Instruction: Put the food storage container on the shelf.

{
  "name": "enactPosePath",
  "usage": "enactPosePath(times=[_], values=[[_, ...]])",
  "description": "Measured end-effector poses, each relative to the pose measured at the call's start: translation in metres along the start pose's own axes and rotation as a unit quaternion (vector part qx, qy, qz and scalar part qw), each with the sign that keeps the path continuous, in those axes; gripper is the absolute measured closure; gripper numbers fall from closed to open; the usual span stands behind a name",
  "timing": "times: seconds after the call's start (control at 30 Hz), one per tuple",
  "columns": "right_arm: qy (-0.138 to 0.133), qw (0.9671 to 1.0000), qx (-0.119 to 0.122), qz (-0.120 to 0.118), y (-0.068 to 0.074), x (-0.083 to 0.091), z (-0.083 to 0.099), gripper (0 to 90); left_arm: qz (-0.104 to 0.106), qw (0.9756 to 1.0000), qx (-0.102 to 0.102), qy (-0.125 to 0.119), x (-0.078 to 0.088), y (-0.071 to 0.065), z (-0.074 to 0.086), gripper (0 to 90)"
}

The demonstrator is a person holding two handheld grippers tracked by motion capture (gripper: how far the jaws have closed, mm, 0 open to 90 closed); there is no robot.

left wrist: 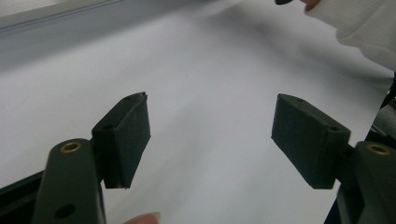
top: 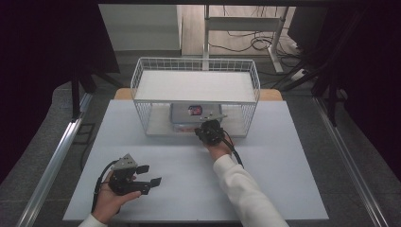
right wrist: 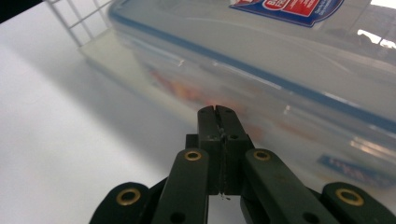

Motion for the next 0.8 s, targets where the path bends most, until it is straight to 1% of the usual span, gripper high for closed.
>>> enactPosePath(times=[0.07, 0.1, 0.13, 0.2, 0.3, 0.33, 0.37, 0.4, 0.43, 0.53, 0.57, 0.6, 0.63, 0.7, 0.8], values=[[-0.004, 0.9999, -0.003, -0.01, 0.003, 0.011, -0.001, 88.9, -0.002, 1.0, -0.002, 0.002, 0.0, 0.001, 0.0, 27.4], [-0.004, 0.9999, -0.003, -0.01, 0.003, 0.011, -0.001, 88.9, -0.002, 1.0, -0.002, 0.002, 0.0, 0.001, 0.0, 27.4], [-0.008, 0.9999, 0.01, -0.01, 0.005, 0.03, -0.002, 89.0, -0.004, 1.0, -0.002, 0.003, -0.001, 0.002, 0.001, 27.4], [-0.014, 0.9997, 0.018, -0.013, 0.006, 0.048, -0.001, 88.9, -0.007, 1.0, -0.003, 0.001, 0.0, 0.002, 0.0, 27.4], [-0.013, 0.999, 0.04, -0.013, 0.008, 0.081, 0.008, 89.0, -0.014, 0.9999, -0.005, -0.002, 0.001, 0.003, 0.0, 27.4], [-0.013, 0.999, 0.04, -0.013, 0.008, 0.081, 0.008, 89.0, -0.014, 0.9999, -0.005, -0.002, 0.001, 0.003, 0.0, 27.4], [-0.008, 0.9983, 0.056, -0.014, 0.009, 0.106, 0.021, 89.0, -0.018, 0.9998, -0.006, -0.004, 0.002, 0.003, 0.0, 27.4], [-0.007, 0.9981, 0.058, -0.016, 0.01, 0.114, 0.027, 88.9, -0.02, 0.9998, -0.005, -0.007, 0.002, 0.003, 0.0, 27.4], [-0.004, 0.9978, 0.063, -0.019, 0.01, 0.128, 0.036, 89.0, -0.022, 0.9997, -0.005, -0.008, 0.002, 0.003, 0.0, 27.4], [0.003, 0.997, 0.075, -0.017, 0.01, 0.154, 0.06, 88.9, -0.024, 0.9997, -0.003, -0.008, 0.002, 0.004, -0.001, 27.4], [0.003, 0.997, 0.075, -0.017, 0.009, 0.162, 0.069, 88.9, -0.024, 0.9997, -0.003, -0.008, 0.002, 0.004, -0.001, 27.4], [0.003, 0.997, 0.075, -0.017, 0.009, 0.162, 0.069, 88.9, -0.026, 0.9996, -0.003, -0.008, 0.002, 0.005, -0.001, 27.4], [0.001, 0.9979, 0.061, -0.021, 0.006, 0.179, 0.087, 88.9, -0.029, 0.9996, -0.002, -0.008, 0.001, 0.007, -0.001, 27.4], [-0.002, 0.9988, 0.037, -0.031, 0.004, 0.187, 0.099, 88.9, -0.033, 0.9994, -0.001, -0.009, 0.001, 0.009, -0.001, 27.4], [0.0, 0.9992, 0.026, -0.029, -0.004, 0.197, 0.115, 88.9, -0.042, 0.9991, -0.002, -0.007, 0.0, 0.012, -0.001, 27.4]])
Point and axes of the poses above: each handheld gripper's, and its own axes: x roughly backward along the jaws, z roughly out of its underside, y roughly to its left, the point moved 10 cm from there along -x, roughly forward along the jaws, and after that the axes turned 6 degrees about x, right-handed, at the moved point
